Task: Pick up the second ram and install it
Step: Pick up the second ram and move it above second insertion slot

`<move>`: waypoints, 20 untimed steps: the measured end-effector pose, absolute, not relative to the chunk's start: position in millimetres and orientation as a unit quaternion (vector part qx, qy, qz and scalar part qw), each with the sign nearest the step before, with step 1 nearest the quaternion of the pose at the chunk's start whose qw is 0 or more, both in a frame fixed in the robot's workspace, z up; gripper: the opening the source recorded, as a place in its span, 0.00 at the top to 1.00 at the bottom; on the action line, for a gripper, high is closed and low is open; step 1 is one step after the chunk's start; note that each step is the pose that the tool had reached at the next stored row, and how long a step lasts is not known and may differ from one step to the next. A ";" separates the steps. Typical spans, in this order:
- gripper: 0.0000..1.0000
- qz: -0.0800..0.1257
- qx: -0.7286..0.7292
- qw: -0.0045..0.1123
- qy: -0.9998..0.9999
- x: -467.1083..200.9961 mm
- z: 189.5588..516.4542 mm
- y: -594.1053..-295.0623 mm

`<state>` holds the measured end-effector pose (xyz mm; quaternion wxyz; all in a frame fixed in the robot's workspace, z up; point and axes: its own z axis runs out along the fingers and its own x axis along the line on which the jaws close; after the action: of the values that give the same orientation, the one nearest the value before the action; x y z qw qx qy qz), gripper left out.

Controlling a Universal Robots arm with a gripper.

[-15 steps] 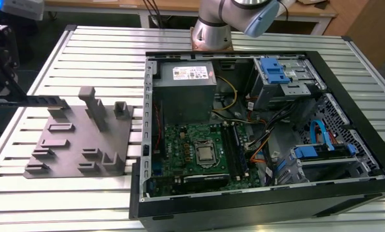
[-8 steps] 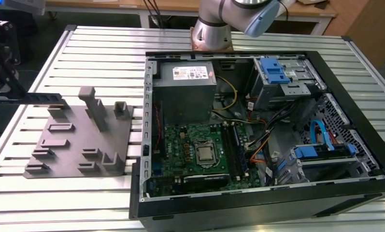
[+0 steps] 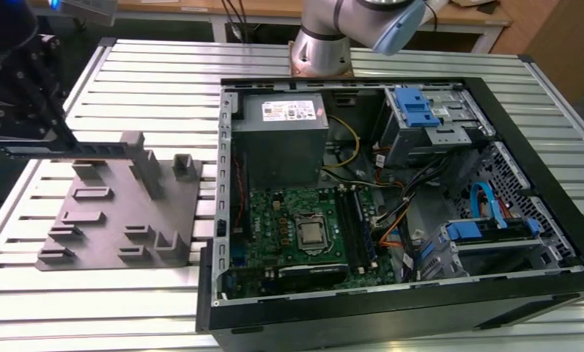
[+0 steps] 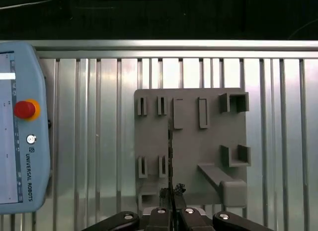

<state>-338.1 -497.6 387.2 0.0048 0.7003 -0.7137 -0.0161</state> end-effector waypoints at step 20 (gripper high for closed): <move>0.87 -0.016 0.700 0.005 -0.714 -247.1 379.5 -497.3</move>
<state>-247.1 -497.3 379.5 0.0048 0.7003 -0.7137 -0.0162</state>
